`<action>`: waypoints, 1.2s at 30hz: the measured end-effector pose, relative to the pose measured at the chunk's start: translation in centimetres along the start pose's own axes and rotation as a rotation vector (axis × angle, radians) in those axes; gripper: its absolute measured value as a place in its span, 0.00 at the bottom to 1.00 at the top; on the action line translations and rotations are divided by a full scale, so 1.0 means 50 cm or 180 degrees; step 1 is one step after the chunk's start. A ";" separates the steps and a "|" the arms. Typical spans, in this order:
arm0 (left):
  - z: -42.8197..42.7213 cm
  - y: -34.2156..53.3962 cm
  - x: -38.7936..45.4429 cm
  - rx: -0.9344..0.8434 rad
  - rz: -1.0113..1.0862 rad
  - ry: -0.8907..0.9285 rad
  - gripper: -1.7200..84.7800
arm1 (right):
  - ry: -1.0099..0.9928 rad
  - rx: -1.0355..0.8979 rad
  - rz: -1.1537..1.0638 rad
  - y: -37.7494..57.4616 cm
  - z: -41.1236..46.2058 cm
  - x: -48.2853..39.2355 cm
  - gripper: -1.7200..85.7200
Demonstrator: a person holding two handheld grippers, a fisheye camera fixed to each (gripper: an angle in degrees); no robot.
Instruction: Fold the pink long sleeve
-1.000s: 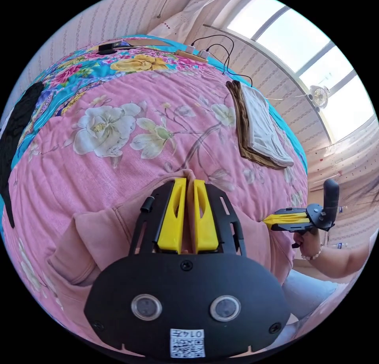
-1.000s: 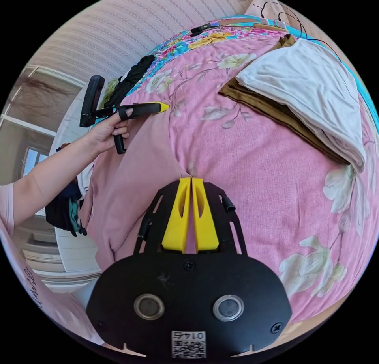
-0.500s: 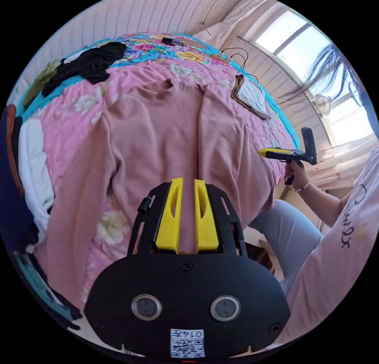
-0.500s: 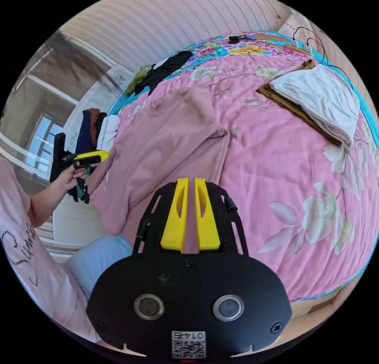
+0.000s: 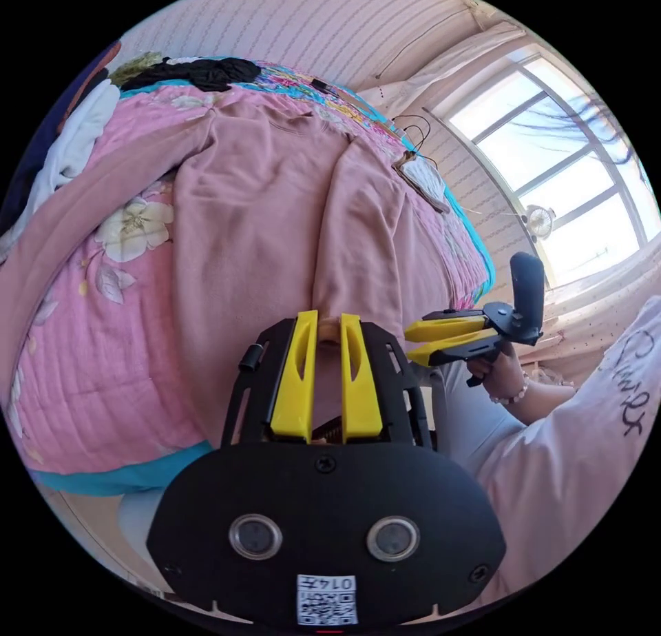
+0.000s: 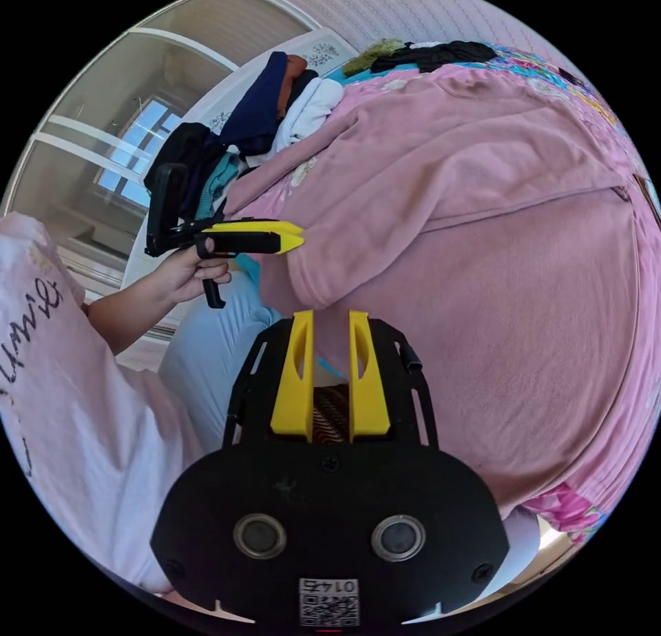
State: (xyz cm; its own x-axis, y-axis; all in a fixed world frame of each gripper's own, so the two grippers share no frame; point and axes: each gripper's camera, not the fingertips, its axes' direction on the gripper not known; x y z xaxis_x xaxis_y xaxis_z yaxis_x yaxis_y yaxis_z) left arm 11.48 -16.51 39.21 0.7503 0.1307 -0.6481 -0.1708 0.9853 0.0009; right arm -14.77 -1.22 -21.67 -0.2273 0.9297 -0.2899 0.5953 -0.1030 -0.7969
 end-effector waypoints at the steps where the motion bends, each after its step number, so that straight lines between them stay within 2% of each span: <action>1: -0.015 0.012 -0.004 0.0025 -0.0055 -0.0025 0.06 | 0.0121 -0.0002 -0.0025 0.001 0.014 -0.020 0.12; 8: -0.156 0.062 0.004 0.0321 -0.0125 -0.0092 0.03 | 0.0463 -0.0127 -0.0066 -0.039 0.099 -0.106 0.15; 13: -0.210 0.079 0.003 0.0284 -0.0126 -0.0099 0.02 | 0.0762 -0.0160 0.0039 -0.114 0.189 -0.153 0.16; 17: -0.253 0.091 -0.007 0.0253 -0.0162 -0.0080 0.02 | 0.0568 -0.0213 0.0189 -0.145 0.230 -0.154 0.11; 22: -0.290 0.119 -0.021 0.0177 -0.0106 -0.0259 0.04 | 0.0497 -0.0246 -0.0084 -0.163 0.243 -0.221 0.09; 26: -0.273 0.154 -0.081 0.0011 -0.0495 -0.0351 0.07 | 0.0539 -0.0501 -0.0093 -0.191 0.315 -0.230 0.10; 28: -0.305 0.177 -0.097 0.0128 -0.0605 -0.0278 0.07 | 0.0489 -0.0722 0.0037 -0.201 0.355 -0.229 0.11; 31: -0.412 0.244 -0.125 0.0606 -0.0757 -0.0387 0.07 | 0.0522 -0.0736 -0.0123 -0.194 0.359 -0.260 0.11; 36: -0.616 0.413 -0.276 0.1420 -0.1751 -0.1092 0.07 | 0.0482 -0.0788 -0.0386 -0.224 0.372 -0.313 0.11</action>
State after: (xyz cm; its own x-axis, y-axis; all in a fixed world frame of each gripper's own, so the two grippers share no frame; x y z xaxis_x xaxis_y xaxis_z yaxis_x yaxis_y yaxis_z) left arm -22.08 -1.34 24.71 0.8203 -0.4337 -0.3729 0.5004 0.8599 0.1008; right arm -32.21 -21.17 -18.06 -0.2017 0.9740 -0.1035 0.7448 0.0839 -0.6621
